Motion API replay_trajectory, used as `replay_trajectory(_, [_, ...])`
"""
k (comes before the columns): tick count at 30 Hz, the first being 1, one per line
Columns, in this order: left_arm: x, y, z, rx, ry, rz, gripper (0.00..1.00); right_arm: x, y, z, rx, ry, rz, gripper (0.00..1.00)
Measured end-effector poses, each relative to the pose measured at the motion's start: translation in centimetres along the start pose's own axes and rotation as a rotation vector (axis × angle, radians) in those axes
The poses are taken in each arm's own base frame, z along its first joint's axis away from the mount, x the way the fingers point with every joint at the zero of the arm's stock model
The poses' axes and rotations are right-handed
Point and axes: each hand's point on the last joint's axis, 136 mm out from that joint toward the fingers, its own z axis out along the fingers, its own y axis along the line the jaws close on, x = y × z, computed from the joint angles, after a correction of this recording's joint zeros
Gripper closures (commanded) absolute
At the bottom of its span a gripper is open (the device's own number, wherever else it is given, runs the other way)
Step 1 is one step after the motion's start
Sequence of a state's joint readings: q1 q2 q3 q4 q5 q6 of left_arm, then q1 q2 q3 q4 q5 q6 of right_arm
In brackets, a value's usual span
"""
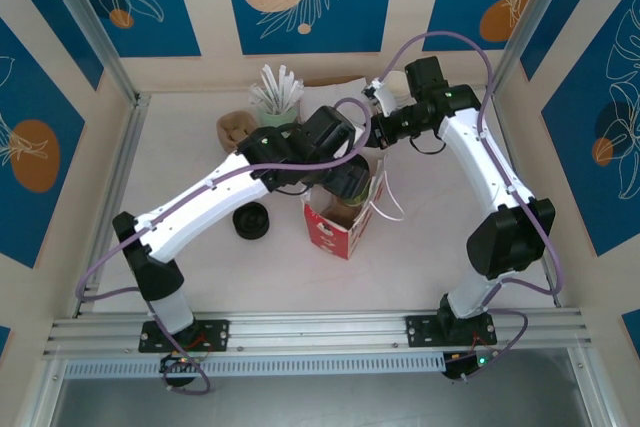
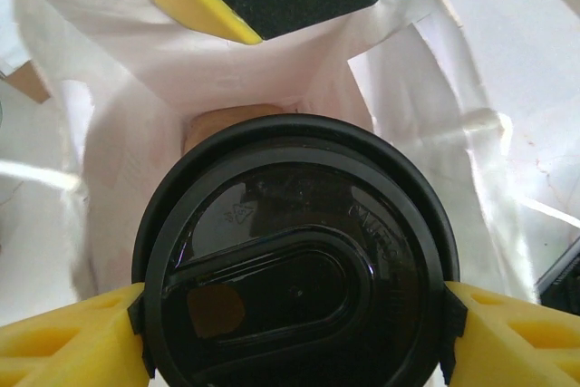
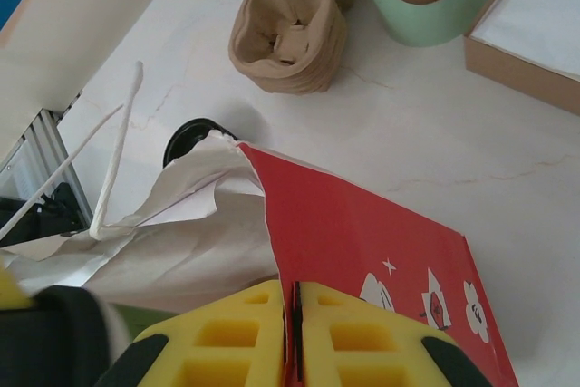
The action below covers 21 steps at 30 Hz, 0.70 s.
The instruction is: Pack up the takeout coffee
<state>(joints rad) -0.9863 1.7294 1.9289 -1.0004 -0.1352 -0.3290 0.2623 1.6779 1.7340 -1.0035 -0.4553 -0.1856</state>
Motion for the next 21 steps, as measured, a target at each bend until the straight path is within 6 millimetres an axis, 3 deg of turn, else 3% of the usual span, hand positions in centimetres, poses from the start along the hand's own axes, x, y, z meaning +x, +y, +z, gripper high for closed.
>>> replay_trajectory(7, [1.0,0.3,2.0,-0.018,0.013,0.001,0.25,0.0,0.8,0.5,-0.019,0.009,-0.003,0.86])
replay_trajectory(21, [0.5,-0.4,1.7,-0.047,-0.052,0.033,0.26,0.0,1.4,0.8,-0.027,0.012,0.035,0.85])
